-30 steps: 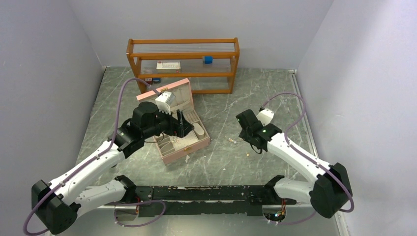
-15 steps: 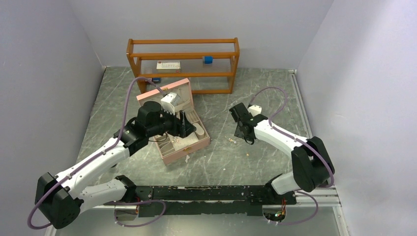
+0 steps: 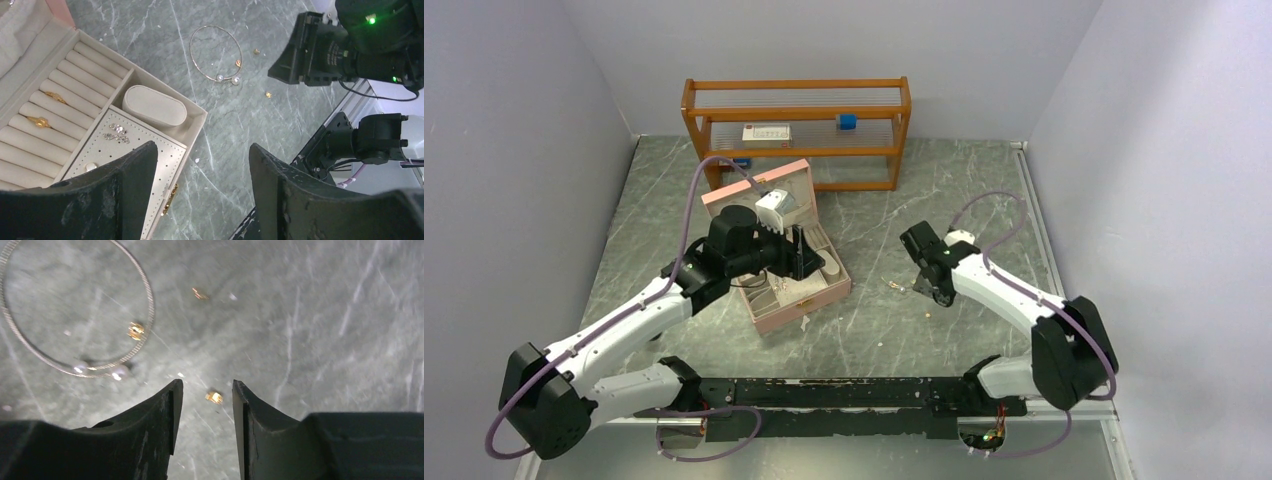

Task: Organize the mixed jewelry

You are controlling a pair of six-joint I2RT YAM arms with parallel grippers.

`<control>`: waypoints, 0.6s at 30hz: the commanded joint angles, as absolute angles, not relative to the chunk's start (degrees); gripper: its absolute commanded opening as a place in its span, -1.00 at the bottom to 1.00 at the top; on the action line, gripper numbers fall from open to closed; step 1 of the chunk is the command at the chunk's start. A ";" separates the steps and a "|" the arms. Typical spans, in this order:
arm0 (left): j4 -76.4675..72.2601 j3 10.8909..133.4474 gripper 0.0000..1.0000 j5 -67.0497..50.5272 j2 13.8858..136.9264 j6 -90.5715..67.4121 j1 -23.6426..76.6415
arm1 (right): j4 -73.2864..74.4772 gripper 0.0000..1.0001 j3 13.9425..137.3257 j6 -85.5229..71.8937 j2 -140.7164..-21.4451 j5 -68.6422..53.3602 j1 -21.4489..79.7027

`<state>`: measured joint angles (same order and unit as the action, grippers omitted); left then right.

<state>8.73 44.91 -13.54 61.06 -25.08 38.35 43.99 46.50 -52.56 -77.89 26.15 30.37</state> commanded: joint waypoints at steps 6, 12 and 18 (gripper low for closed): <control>4.66 44.68 0.38 -16.03 63.48 -25.14 38.31 | 46.31 -0.28 38.18 -61.96 -71.93 22.24 30.00; 5.36 44.41 0.37 -15.29 63.15 -24.87 38.29 | 43.47 -0.41 37.21 -60.28 -72.23 20.62 30.05; 5.02 44.21 0.36 -15.60 63.74 -25.22 38.28 | 42.17 -0.47 35.93 -60.20 -71.58 19.26 30.03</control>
